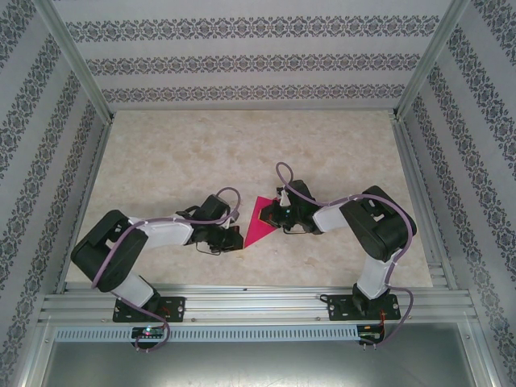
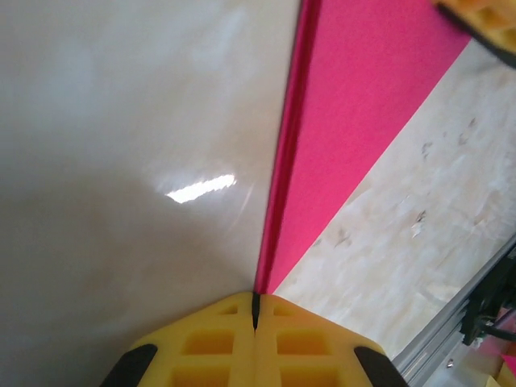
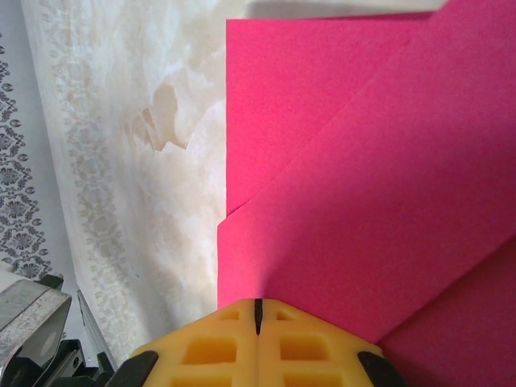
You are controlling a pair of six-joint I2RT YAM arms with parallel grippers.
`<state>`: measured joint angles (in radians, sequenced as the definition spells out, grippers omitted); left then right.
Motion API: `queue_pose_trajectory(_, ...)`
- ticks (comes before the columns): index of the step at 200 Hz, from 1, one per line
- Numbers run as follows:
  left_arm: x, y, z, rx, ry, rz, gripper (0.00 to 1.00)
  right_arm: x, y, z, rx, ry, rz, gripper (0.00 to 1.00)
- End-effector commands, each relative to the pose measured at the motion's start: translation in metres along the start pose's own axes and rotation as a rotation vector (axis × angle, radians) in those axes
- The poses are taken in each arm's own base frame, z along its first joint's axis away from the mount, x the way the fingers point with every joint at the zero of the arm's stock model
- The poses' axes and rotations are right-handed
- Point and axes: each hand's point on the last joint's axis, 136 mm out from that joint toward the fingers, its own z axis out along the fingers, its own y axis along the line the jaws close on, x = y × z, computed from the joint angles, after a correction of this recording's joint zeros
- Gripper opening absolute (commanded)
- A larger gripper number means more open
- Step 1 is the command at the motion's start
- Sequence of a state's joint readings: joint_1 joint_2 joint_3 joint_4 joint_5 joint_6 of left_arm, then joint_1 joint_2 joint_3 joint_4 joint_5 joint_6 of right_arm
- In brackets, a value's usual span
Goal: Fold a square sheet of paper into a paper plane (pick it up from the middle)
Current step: Fourth fold the wing at the center of the table.
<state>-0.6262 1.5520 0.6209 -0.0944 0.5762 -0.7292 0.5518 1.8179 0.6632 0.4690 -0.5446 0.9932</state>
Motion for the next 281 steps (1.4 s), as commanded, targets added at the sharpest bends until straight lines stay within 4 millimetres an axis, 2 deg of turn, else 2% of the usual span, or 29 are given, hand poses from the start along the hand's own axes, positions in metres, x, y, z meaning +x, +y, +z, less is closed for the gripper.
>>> queue_pose_trajectory(1, 0.048, 0.047, -0.013, -0.192, 0.138, -0.086, 0.00, 0.015, -0.067, 0.003, 0.211, 0.014, 0.093, 0.02)
queue_pose_trajectory(24, 0.036, 0.030, -0.027, -0.159, 0.080, -0.049, 0.00, 0.015, -0.065, 0.003, 0.204, 0.016, 0.087, 0.02)
queue_pose_trajectory(69, -0.003, -0.009, -0.048, -0.105, -0.063, 0.021, 0.01, 0.019, -0.055, 0.005, 0.170, 0.059, 0.038, 0.02)
queue_pose_trajectory(109, -0.044, -0.056, -0.033, 0.065, -0.113, 0.046, 0.04, 0.020, -0.055, 0.005, 0.167, 0.064, 0.046, 0.03)
queue_pose_trajectory(146, -0.067, -0.065, -0.005, 0.113, -0.103, 0.045, 0.06, 0.018, -0.055, 0.005, 0.170, 0.049, 0.060, 0.04)
queue_pose_trajectory(167, -0.072, -0.055, 0.011, 0.078, -0.079, 0.027, 0.05, 0.015, -0.050, 0.005, 0.161, 0.044, 0.062, 0.04)
queue_pose_trajectory(192, -0.060, -0.013, 0.019, -0.097, -0.052, -0.024, 0.00, 0.007, -0.035, 0.000, 0.134, 0.034, 0.045, 0.05)
queue_pose_trajectory(219, -0.035, 0.028, 0.026, -0.223, 0.009, -0.045, 0.00, -0.003, -0.001, -0.008, 0.087, 0.019, -0.014, 0.06)
queue_pose_trajectory(233, -0.024, 0.035, 0.028, -0.217, 0.026, -0.054, 0.00, -0.006, 0.018, -0.012, 0.057, 0.008, -0.053, 0.07)
queue_pose_trajectory(255, -0.015, 0.040, 0.031, -0.196, 0.032, -0.076, 0.00, -0.001, 0.034, -0.010, 0.035, 0.017, -0.090, 0.04)
queue_pose_trajectory(269, -0.015, 0.041, 0.031, -0.196, 0.031, -0.077, 0.00, 0.001, 0.033, -0.005, 0.049, 0.028, -0.089, 0.04)
queue_pose_trajectory(281, -0.015, 0.041, 0.031, -0.201, 0.032, -0.078, 0.00, 0.002, 0.022, 0.000, 0.081, 0.031, -0.063, 0.04)
